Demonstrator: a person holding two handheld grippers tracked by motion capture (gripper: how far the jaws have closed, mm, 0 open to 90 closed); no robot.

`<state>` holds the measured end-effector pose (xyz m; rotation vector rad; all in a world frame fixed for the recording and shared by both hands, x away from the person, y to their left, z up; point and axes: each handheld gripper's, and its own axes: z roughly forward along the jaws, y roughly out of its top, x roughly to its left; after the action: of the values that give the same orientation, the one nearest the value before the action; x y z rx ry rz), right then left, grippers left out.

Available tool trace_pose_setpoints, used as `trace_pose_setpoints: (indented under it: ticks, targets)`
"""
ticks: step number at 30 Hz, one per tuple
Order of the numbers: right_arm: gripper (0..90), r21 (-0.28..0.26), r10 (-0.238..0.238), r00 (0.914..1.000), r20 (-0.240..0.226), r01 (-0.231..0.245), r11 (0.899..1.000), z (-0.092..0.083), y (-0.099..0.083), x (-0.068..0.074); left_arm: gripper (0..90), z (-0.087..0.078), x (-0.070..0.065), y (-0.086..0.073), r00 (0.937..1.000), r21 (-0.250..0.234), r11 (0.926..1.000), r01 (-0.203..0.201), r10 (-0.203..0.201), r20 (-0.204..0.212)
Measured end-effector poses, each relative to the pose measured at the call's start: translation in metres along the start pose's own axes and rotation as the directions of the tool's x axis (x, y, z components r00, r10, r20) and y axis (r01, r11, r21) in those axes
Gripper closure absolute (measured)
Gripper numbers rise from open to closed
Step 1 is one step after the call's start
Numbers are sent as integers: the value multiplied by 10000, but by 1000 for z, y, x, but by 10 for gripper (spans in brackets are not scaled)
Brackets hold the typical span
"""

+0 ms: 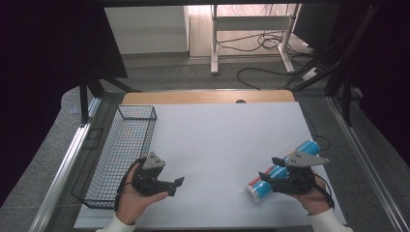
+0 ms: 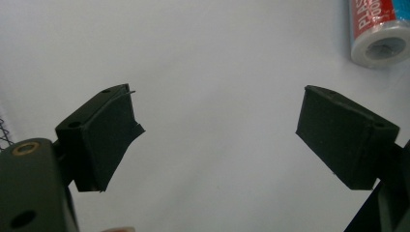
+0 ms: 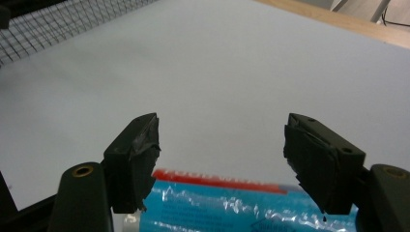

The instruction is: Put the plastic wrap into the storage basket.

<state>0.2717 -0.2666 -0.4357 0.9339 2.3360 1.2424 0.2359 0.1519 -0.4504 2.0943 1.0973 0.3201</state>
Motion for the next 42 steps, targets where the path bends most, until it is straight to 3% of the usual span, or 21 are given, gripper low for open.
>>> trace_pose_setpoints:
  ticks: [5, 9, 14, 20, 26, 29, 33, 42]
  targets:
    - [300, 183, -39, 10000, 65, 37, 9998, 1, 18, -8, 137, 1, 2, -4, 9999, 126, 9999, -43, 42, 92]
    - [315, 77, 256, 9995, 175, -257, 9996, 4, 24, -21, 134, 2, 2, -5, 9998, 239, 9996, -134, 131, 114]
    - [339, 140, 442, 9973, 580, -451, 9989, 4, 21, -38, 132, 3, 0, -5, 9998, 280, 9994, -197, 194, 107]
    - [356, 178, 775, 9913, 1068, -799, 9966, -12, 11, -57, 129, 5, 0, -5, 9998, 319, 9993, -178, 176, 56]
    - [369, 40, 1224, 9766, 1768, -1250, 9921, -28, 5, -76, 128, 5, -1, -5, 9996, 365, 9990, -261, 259, 68]
    - [380, -49, 1462, 9723, 1822, -1478, 9890, -32, 3, -86, 127, 6, 0, -5, 9997, 375, 9990, -244, 242, 73]
    - [398, 122, 1626, 9572, 2395, -1704, 9853, -32, 0, -100, 126, 6, 0, -5, 9998, 365, 9991, -196, 194, 51]
    - [447, 131, 1956, 9343, 2981, -2089, 9779, -41, -8, -121, 127, 7, 2, -6, 9998, 377, 9991, -177, 179, -28]
